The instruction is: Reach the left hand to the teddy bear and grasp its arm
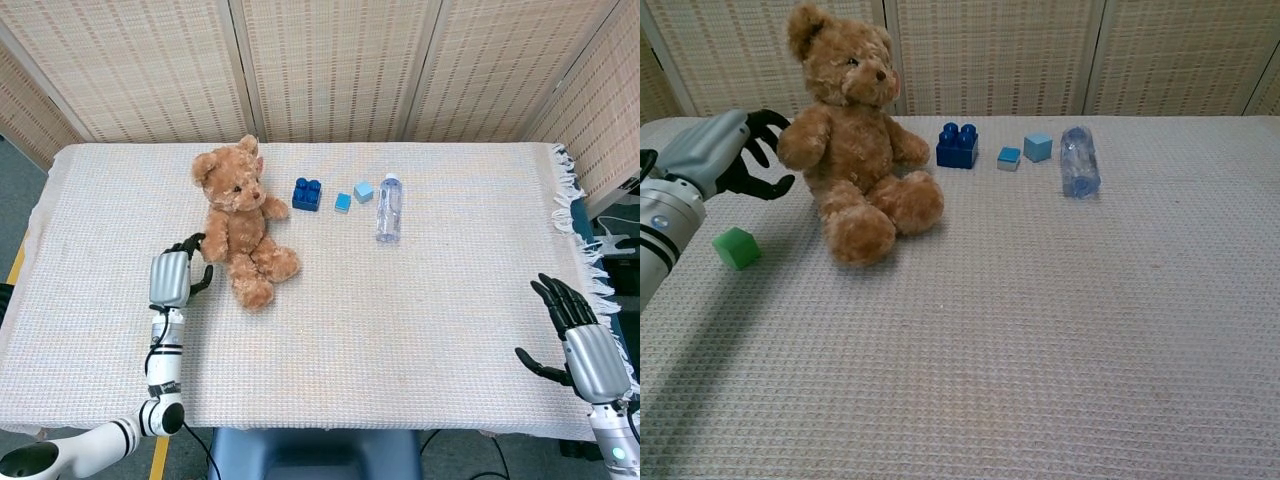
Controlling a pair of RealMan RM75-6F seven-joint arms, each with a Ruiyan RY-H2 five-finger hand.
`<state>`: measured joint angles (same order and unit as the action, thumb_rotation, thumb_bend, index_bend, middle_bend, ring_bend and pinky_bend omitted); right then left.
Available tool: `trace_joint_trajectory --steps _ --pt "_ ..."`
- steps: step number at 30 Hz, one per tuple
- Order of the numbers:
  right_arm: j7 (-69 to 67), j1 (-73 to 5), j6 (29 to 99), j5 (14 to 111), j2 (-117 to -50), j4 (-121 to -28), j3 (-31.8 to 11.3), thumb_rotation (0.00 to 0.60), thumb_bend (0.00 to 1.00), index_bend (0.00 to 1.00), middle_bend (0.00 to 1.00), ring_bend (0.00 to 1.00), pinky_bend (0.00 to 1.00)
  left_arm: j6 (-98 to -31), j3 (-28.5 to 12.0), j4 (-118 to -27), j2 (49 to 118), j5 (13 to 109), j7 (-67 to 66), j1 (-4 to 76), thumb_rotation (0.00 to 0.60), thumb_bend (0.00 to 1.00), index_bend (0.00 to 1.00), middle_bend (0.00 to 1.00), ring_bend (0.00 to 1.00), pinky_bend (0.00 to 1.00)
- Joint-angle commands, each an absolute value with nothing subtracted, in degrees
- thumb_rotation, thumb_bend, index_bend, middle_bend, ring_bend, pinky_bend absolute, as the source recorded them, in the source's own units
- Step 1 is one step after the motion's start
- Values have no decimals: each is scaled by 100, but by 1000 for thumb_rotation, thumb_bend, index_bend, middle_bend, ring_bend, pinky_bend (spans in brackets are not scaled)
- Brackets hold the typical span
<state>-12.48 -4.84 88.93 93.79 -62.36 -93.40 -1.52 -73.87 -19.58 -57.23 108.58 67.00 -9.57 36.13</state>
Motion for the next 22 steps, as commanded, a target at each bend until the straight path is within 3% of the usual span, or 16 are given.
trace_joint_trajectory --steps 1,4,11,16,22 --pt "-1280 -471 8923 9402 -6220 -9341 -145 600 120 0 8 0 107 -7323 -1225 -6094 10056 7331 -1017 3329 600 362 1 73 108 390" --pt "-1336 -470 8929 9432 -6204 -9341 -131 600 120 0 8 0 107 -7269 -835 -6542 9329 7485 -1251 3022 600 360 0 25 55 357" --pt "-1265 -469 8927 9489 -6245 -9313 -100 600 120 0 8 0 107 -7818 -331 -7493 8312 7699 -1588 2281 600 354 0 18 47 339" --pt "-1111 -481 8878 9457 -6306 -9315 -104 600 120 0 8 0 107 -8249 41 -7576 8179 8145 -1597 1899 600 345 0 22 47 331" --pt "-932 -518 8757 9377 -6378 -9316 -114 600 120 0 8 0 107 -8325 97 -7484 8223 8233 -1259 1685 600 354 0 23 47 327"
